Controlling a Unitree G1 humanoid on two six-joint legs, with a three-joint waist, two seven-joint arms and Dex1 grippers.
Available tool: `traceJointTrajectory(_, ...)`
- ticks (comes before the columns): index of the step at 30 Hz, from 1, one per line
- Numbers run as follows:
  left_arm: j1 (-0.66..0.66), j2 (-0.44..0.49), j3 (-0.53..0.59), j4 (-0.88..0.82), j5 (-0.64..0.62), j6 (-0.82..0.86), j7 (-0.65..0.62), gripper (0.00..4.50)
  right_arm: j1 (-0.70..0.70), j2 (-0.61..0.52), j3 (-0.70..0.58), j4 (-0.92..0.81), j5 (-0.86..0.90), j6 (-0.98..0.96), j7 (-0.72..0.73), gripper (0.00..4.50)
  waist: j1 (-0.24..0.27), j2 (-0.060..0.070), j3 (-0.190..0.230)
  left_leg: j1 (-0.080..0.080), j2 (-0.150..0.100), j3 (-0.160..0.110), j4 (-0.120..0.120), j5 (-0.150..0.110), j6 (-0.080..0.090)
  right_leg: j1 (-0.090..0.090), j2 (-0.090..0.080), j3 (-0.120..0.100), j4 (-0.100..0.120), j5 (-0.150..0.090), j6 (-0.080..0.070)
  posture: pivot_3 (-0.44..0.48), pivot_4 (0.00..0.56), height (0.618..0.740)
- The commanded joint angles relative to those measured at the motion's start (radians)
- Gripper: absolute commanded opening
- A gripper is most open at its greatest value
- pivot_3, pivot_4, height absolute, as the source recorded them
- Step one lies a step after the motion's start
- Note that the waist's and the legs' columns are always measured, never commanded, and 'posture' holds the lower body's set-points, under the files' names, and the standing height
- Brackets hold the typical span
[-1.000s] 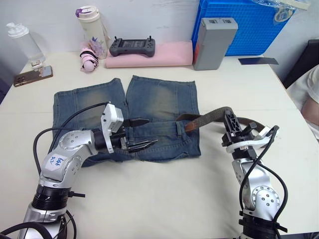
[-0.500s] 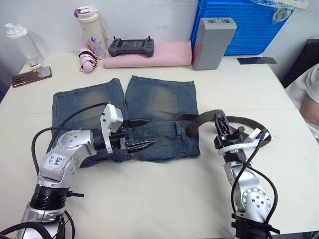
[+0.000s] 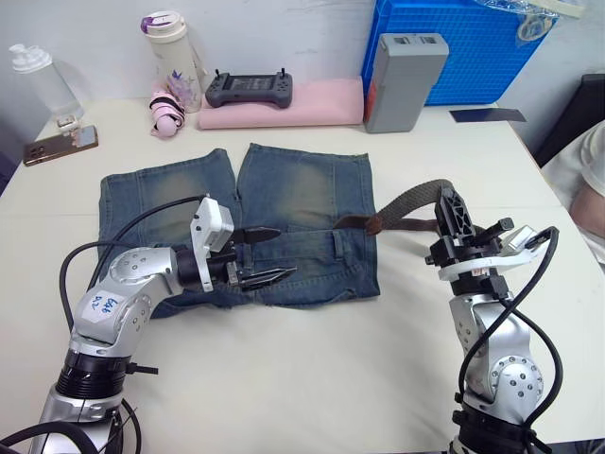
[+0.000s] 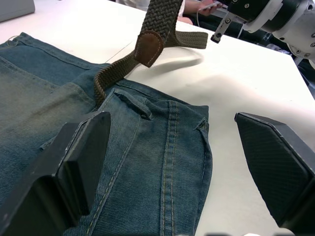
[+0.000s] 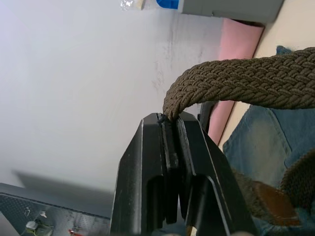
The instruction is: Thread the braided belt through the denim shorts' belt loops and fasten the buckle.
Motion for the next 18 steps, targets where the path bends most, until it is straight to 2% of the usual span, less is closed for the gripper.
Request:
traceJointTrajectory(1, -0.005, 0.010, 0.014, -0.043, -0.009, 0.005, -0.003, 4.38, 0.010, 0.008, 0.034, -0.031, 0.008, 0.009, 0.007, 0.00, 0.000, 0.000, 0.000, 0.000, 0.000, 0.000, 0.000, 0.000, 0.000, 0.000, 0.000, 0.000, 0.000, 0.000, 0.000, 0.000, 0.150, 0.724)
traceJointTrajectory(18, -0.009, 0.014, 0.023, -0.049, -0.009, 0.012, 0.002, 4.38, -0.018, 0.049, 0.079, 0.013, -0.018, 0.010, 0.056, 0.00, 0.000, 0.000, 0.000, 0.000, 0.000, 0.000, 0.000, 0.000, 0.000, -0.001, 0.000, 0.000, 0.000, 0.000, 0.000, 0.000, 0.150, 0.724)
